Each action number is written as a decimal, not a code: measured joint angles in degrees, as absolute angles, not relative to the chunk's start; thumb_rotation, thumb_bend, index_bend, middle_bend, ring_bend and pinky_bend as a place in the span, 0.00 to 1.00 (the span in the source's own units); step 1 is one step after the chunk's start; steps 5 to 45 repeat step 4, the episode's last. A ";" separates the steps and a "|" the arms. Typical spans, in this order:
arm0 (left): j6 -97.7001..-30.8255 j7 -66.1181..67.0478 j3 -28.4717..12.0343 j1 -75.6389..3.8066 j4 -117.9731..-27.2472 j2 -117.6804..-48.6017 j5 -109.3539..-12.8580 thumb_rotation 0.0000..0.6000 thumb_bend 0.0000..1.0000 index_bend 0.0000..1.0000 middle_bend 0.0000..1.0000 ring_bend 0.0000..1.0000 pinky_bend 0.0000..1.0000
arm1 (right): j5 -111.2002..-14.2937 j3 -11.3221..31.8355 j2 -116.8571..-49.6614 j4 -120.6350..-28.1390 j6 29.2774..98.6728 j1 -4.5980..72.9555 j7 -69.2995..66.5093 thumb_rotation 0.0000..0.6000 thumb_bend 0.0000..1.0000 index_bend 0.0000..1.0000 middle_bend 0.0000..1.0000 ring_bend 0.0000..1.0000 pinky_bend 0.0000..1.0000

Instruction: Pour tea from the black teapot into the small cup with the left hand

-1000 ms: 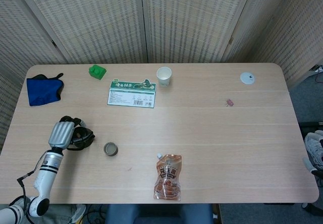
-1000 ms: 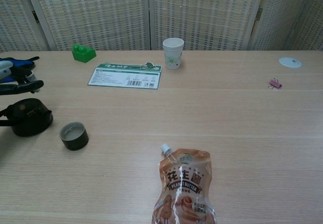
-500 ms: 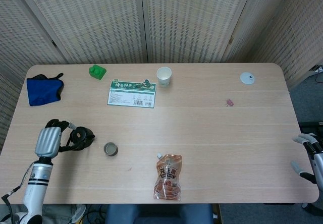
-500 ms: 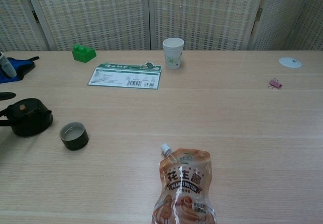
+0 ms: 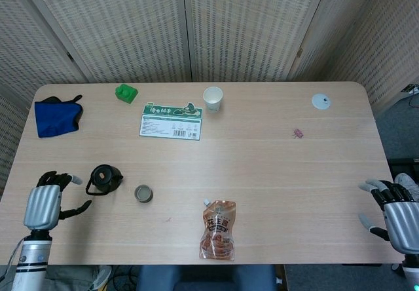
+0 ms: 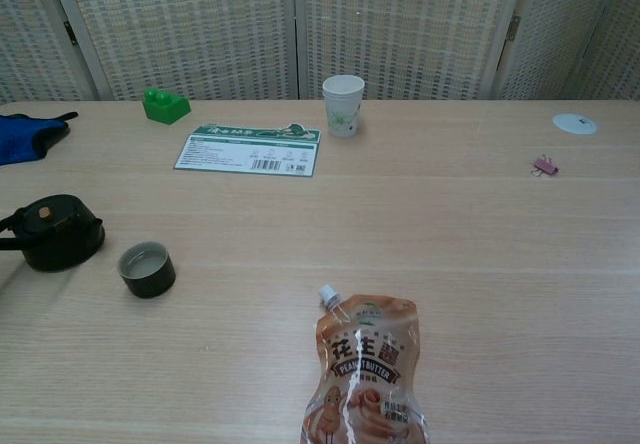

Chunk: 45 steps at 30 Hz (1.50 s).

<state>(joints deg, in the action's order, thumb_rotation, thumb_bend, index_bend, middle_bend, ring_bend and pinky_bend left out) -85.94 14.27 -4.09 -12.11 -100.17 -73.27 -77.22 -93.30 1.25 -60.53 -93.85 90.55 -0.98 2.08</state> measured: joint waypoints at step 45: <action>-87.41 15.07 -3.15 -10.81 -101.52 -72.90 -78.73 0.81 0.17 0.44 0.39 0.33 0.16 | -93.55 1.09 -60.83 -93.96 90.87 -1.07 2.41 1.00 0.19 0.30 0.26 0.22 0.25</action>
